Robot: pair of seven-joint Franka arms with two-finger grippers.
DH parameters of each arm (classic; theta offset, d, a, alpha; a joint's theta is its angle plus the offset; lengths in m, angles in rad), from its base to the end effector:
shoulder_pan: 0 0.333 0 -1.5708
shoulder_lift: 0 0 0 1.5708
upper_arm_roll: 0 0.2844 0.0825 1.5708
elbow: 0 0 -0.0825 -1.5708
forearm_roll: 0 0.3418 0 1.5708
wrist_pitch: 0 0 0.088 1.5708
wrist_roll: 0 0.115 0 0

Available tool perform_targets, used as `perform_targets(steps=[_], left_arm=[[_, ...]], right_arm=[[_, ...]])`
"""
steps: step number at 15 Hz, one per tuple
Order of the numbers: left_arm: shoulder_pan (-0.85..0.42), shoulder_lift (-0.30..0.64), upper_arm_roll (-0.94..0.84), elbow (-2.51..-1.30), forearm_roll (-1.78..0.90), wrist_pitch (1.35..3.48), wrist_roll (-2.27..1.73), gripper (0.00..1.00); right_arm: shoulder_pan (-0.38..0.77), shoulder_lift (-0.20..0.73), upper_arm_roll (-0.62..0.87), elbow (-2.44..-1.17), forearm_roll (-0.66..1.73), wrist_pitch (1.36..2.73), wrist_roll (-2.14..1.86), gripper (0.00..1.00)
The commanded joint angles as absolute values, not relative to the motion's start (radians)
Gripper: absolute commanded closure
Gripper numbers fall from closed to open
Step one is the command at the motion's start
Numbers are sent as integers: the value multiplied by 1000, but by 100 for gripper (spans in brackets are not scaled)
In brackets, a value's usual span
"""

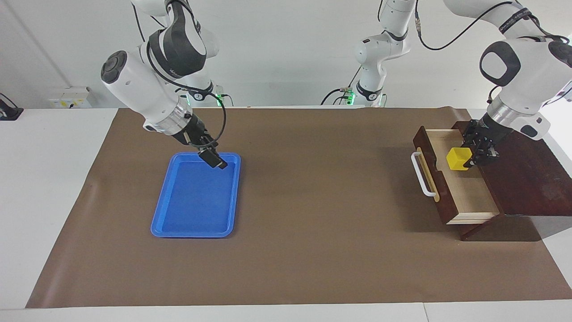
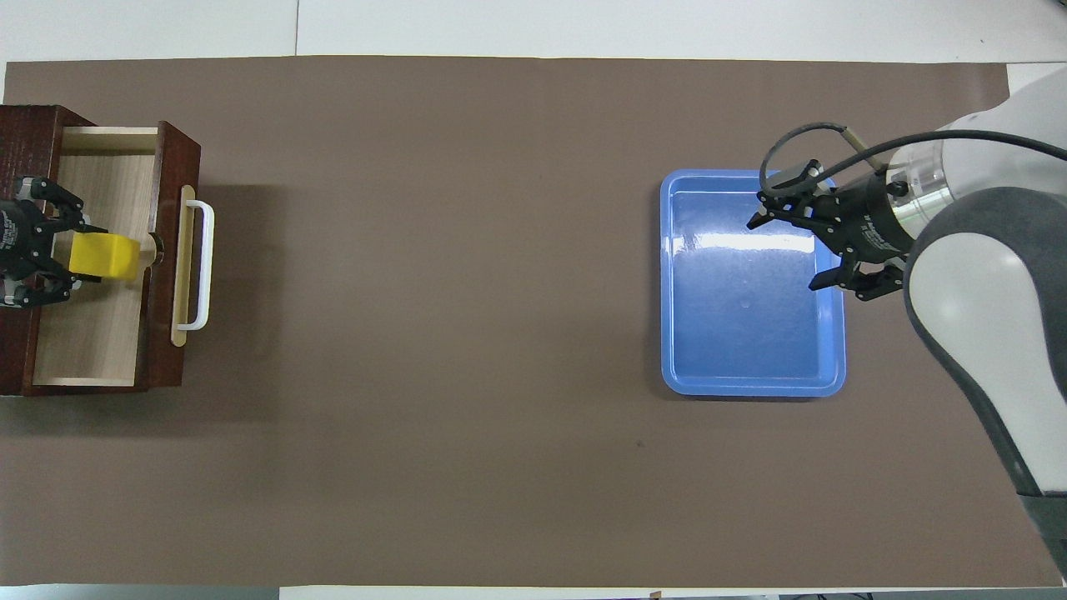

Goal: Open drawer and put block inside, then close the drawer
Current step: 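Place the block in the drawer with the left gripper while the right retracts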

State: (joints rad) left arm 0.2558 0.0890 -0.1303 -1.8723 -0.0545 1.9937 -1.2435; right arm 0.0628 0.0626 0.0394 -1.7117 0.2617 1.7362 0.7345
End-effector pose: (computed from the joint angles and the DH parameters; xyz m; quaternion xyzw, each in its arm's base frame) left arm 0.5425 0.0662 0.4436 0.7672 0.6405 -0.0023 0.0349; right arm 0.5304 0.0797 0.5085 -0.9345 0.3309 0.0699 0.1106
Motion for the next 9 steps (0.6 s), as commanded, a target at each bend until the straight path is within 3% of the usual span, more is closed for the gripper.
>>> perform_targets(steps=[1, 2, 4, 9], left_arm=[[270, 49, -138, -1959, -66, 2043, -1223, 96], [270, 40, -140, -1971, -66, 2045, -1220, 56], [270, 38, -138, -1974, -66, 2043, -1219, 0], [252, 52, -144, -1831, -64, 1935, -1310, 0]], right_arm=[[23, 6, 52, -1718, 142, 1688, 475, 0], [12, -12, 54, -1717, 94, 1672, 381, 0], [-14, -44, 66, -1713, 31, 1658, 234, 0], [-132, -35, 156, -1585, -45, 1549, 32, 0]])
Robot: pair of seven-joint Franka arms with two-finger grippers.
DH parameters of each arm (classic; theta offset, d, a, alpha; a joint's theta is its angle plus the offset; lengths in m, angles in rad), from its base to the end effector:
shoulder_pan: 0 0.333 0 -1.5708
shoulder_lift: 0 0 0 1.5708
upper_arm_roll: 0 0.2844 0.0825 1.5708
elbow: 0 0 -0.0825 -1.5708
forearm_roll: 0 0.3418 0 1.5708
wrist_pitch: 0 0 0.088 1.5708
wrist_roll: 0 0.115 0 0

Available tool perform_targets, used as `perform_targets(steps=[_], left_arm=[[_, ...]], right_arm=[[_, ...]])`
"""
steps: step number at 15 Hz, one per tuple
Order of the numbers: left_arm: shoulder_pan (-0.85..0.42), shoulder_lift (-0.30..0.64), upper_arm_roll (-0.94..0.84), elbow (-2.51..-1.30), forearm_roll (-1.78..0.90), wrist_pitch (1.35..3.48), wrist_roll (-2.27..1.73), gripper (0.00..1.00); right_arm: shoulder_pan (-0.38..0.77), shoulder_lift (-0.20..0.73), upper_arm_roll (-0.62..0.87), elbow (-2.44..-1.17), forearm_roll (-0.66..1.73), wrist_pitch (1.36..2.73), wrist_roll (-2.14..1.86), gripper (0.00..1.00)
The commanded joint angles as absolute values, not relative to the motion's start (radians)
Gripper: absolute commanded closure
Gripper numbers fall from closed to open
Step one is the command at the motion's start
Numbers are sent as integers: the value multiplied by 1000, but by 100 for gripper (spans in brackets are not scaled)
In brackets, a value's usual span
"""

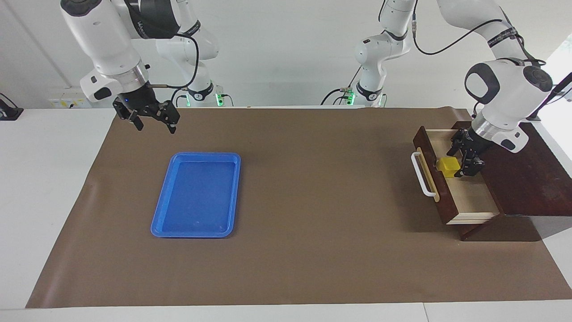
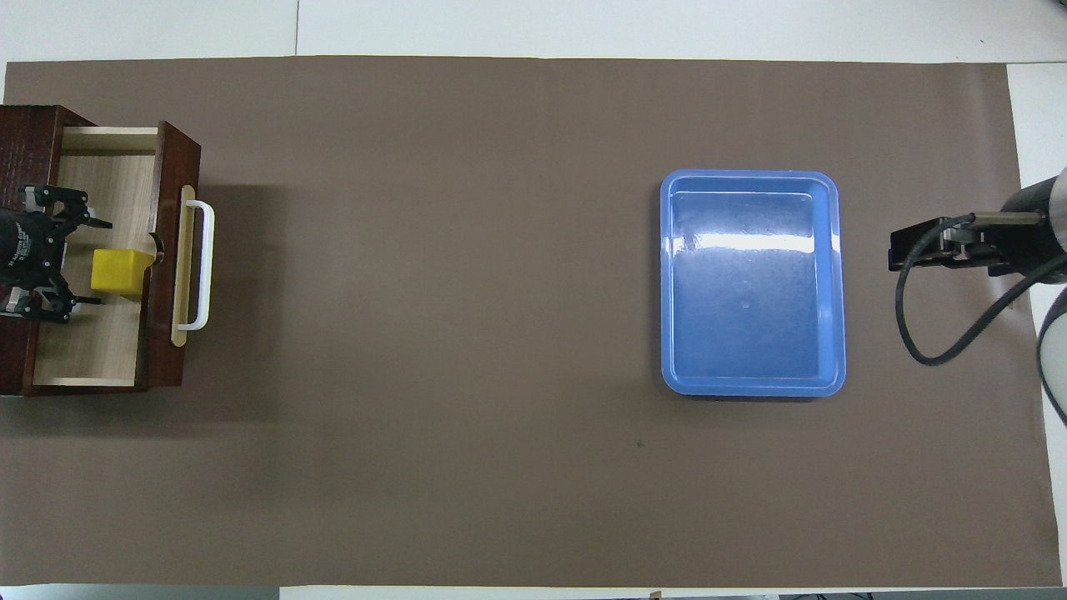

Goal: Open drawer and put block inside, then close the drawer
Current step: 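Place the block in the drawer with the left gripper while the right retracts, then push the drawer shut with the left gripper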

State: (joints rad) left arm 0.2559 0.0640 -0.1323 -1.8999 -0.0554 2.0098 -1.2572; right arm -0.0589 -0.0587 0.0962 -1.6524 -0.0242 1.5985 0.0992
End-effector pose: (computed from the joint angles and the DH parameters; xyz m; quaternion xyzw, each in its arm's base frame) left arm 0.5372 0.0641 0.4464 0.7631 0.6452 0.0037 0.0374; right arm 0.4976 0.0172 0.5817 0.9994 -0.0307 0.0033 0.0147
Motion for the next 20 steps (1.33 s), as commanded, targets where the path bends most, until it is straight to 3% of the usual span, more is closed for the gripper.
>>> perform_targets(steps=[1, 5, 7, 9, 20], left_arm=[[217, 57, -150, -1797, -61, 1901, -1391, 0], [51, 57, -149, -1865, 21, 1959, -1587, 0], [41, 63, -150, -1907, 66, 1999, -1621, 0], [57, 57, -149, -1959, 95, 2058, -1621, 0], [225, 63, -141, -1951, 149, 2079, -1454, 0]], right_arm=[[-144, -35, 160, -1592, -35, 1552, 35, 0], [-150, -28, 160, -1617, -20, 1552, 101, 0], [-156, -28, 160, -1641, -14, 1557, 132, 0], [-156, -26, 158, -1658, 29, 1591, 181, 0], [-156, -5, 160, -1667, 21, 1635, 55, 0]])
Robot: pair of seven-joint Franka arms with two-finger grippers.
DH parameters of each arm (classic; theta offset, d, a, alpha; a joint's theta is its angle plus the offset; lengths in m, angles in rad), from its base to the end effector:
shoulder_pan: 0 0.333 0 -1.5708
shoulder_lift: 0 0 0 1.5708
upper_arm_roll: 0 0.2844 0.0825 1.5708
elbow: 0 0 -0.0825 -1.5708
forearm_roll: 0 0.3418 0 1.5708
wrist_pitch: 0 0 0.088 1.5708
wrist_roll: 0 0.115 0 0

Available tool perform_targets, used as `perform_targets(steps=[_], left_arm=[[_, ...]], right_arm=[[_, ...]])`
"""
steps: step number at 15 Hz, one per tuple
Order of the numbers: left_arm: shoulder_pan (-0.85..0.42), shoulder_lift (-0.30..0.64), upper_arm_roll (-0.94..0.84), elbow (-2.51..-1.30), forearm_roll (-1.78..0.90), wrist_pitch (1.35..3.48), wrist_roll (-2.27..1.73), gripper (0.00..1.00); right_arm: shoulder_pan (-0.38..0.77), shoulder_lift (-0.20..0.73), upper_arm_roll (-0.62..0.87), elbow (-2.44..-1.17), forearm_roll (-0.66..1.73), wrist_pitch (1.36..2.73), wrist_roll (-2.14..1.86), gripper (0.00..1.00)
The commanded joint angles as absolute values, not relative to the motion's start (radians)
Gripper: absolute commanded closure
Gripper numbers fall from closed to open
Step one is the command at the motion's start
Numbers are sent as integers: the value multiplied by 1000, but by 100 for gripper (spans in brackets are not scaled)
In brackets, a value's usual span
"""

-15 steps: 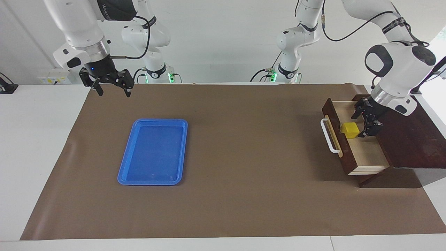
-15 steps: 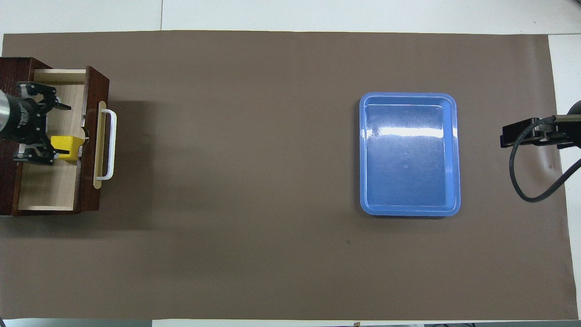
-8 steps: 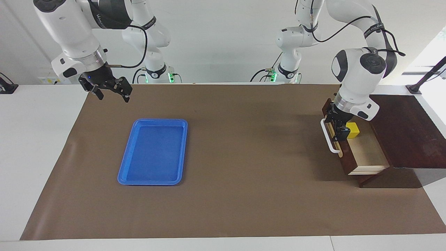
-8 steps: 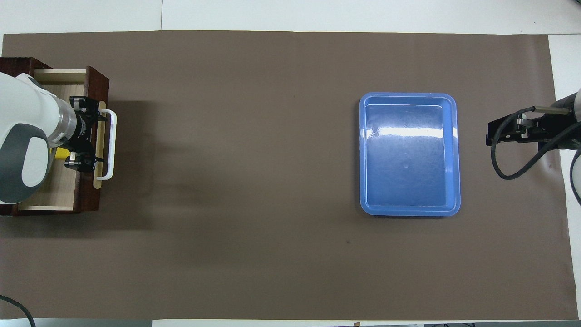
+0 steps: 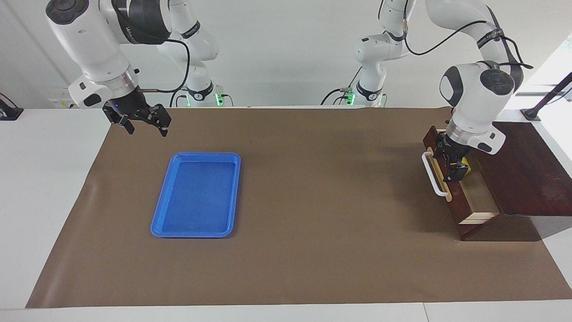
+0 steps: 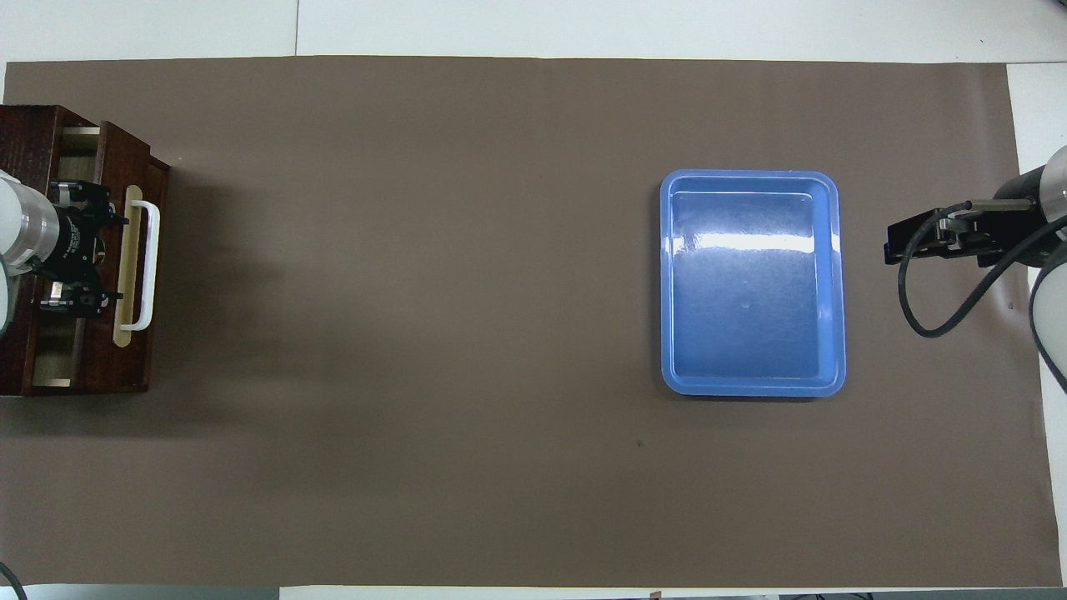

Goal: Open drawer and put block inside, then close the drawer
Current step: 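Push the drawer shut with the left gripper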

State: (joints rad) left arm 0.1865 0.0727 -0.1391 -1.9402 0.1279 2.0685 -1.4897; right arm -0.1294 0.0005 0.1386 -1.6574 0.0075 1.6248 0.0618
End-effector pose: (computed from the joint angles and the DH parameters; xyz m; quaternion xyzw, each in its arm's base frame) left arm 0.5405 0.0344 0.4298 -0.7372 -0.6730 -0.0555 0.0204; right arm 0.5144 0.0055 0.5520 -0.9995 0.0266 0.0167 0.0032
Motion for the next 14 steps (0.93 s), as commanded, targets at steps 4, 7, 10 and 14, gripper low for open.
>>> perform_targets(steps=[4, 7, 10, 14], left_arm=[[252, 63, -141, -1950, 149, 2079, -1414, 0], [255, 64, -140, -1948, 152, 2083, -1402, 0], [262, 64, -140, -1950, 152, 2083, -1396, 0], [293, 63, -140, -1948, 152, 2082, -1391, 0]], right_arm=[[-156, -6, 160, -1667, 21, 1628, 57, 0], [-153, -11, 160, -1667, 21, 1626, 57, 0], [-153, -11, 160, -1667, 21, 1624, 54, 0], [-152, -11, 160, -1666, 23, 1624, 52, 0]])
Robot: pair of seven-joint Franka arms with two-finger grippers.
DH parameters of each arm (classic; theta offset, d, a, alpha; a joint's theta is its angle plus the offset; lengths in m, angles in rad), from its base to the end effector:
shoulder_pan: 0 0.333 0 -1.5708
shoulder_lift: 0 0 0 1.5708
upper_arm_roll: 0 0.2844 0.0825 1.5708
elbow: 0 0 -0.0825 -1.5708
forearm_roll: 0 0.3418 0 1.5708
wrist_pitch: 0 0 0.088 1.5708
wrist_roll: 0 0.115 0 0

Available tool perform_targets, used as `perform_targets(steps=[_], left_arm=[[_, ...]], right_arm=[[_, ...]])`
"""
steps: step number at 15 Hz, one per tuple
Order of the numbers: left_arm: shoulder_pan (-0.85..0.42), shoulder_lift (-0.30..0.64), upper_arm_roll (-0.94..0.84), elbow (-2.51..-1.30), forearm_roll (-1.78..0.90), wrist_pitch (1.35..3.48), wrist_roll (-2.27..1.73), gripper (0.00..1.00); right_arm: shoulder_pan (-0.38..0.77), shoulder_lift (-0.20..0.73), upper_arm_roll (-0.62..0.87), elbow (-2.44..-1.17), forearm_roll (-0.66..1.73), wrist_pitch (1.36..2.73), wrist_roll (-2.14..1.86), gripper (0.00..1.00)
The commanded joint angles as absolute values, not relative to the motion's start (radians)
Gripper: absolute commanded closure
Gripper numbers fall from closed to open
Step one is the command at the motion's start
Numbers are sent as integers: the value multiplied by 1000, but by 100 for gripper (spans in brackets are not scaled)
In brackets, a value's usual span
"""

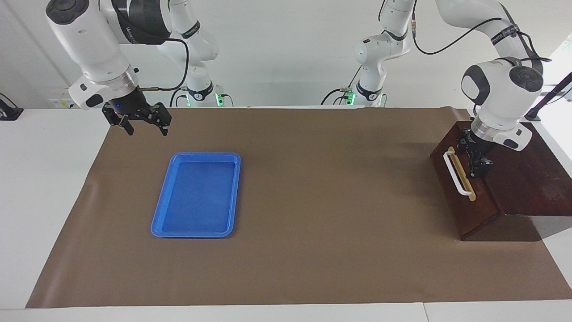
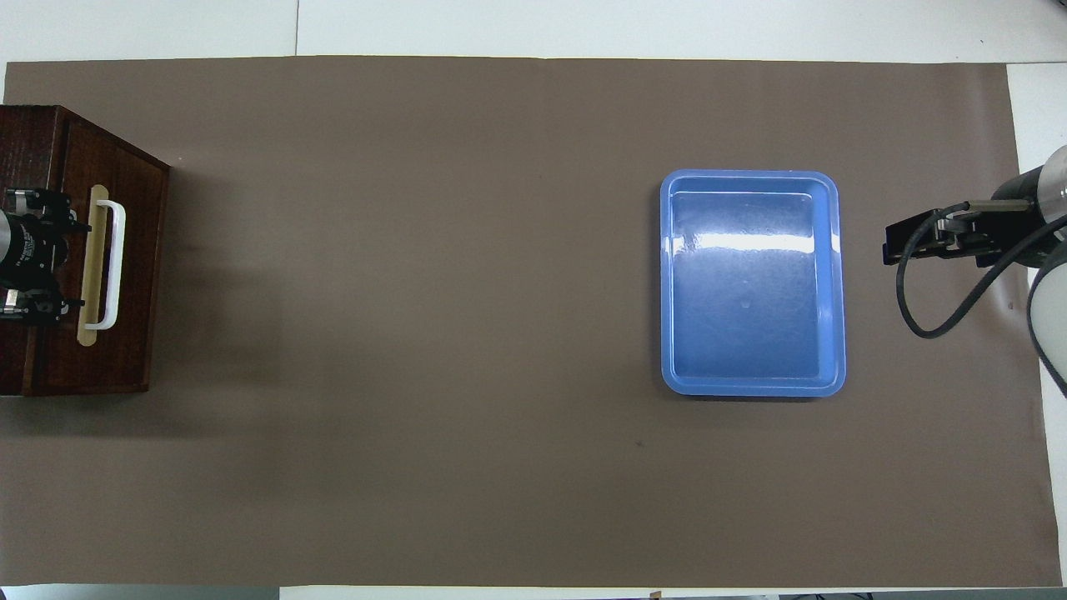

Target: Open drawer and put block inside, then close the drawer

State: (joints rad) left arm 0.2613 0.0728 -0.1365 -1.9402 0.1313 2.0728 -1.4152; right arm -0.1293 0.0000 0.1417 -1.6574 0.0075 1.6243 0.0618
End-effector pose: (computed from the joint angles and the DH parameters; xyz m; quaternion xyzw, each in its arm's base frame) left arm 0.5367 0.0762 0.4301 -0.7368 -0.6733 -0.0564 0.0245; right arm 0.5143 0.0072 0.5522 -0.9995 0.0250 0.0167 0.0031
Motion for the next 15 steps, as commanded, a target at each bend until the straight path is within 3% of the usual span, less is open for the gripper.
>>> perform_targets(steps=[1, 5, 10, 15], left_arm=[[293, 64, -140, -1948, 152, 2082, -1384, 0], [272, 60, -150, -1907, 152, 2010, -1306, 0], [167, -15, -156, -1819, 137, 1852, -1067, 0], [55, 14, -175, -1649, 75, 1602, -679, 0]], right_arm=[[-152, -11, 160, -1666, 26, 1626, 52, 0], [-146, -14, 160, -1667, 32, 1626, 57, 0], [-150, -12, 160, -1666, 32, 1626, 49, 0], [-150, -12, 160, -1667, 31, 1626, 49, 0]])
